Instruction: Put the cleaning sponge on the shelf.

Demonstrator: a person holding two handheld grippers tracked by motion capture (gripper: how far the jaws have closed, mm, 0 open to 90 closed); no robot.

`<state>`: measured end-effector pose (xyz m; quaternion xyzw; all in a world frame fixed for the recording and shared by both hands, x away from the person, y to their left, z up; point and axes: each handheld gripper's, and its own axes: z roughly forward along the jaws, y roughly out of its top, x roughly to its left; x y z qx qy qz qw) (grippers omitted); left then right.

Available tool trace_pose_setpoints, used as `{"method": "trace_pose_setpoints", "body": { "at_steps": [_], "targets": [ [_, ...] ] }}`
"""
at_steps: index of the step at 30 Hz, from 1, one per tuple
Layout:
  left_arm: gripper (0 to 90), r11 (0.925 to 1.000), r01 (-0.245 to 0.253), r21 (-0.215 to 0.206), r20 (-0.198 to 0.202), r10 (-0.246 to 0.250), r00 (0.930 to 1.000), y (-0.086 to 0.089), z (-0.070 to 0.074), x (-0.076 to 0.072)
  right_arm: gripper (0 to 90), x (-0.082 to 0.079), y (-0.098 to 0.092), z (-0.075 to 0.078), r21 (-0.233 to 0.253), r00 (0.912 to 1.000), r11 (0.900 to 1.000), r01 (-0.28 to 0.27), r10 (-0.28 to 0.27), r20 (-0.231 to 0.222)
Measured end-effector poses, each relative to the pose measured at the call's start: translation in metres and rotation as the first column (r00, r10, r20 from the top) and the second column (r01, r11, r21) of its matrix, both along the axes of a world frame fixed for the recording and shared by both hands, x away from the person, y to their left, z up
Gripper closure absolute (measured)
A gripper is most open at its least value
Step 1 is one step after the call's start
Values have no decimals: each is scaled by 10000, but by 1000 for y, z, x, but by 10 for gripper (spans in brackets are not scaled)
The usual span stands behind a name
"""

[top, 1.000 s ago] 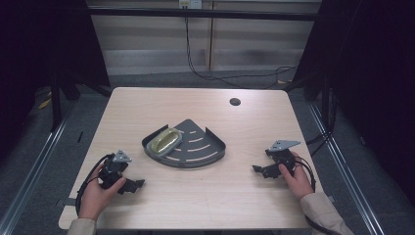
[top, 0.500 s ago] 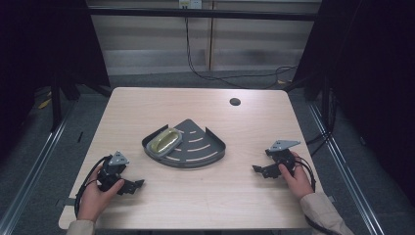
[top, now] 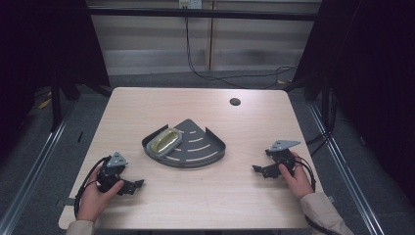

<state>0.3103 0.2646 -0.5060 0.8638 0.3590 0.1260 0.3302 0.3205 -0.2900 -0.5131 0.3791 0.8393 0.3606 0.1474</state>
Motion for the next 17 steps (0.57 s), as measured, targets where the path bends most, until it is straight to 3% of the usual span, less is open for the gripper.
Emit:
{"method": "trace_pose_setpoints", "body": {
  "at_steps": [7,17],
  "targets": [
    [0,9995,78,-290,377,-67,9993,4,-4,-2,109,0,0,0,1,10000,10000,-1,1,-2],
    [0,9995,89,-304,362,-78,9993,4,-4,-2,109,0,0,0,1,10000,10000,-2,2,-1]
  ]
}}
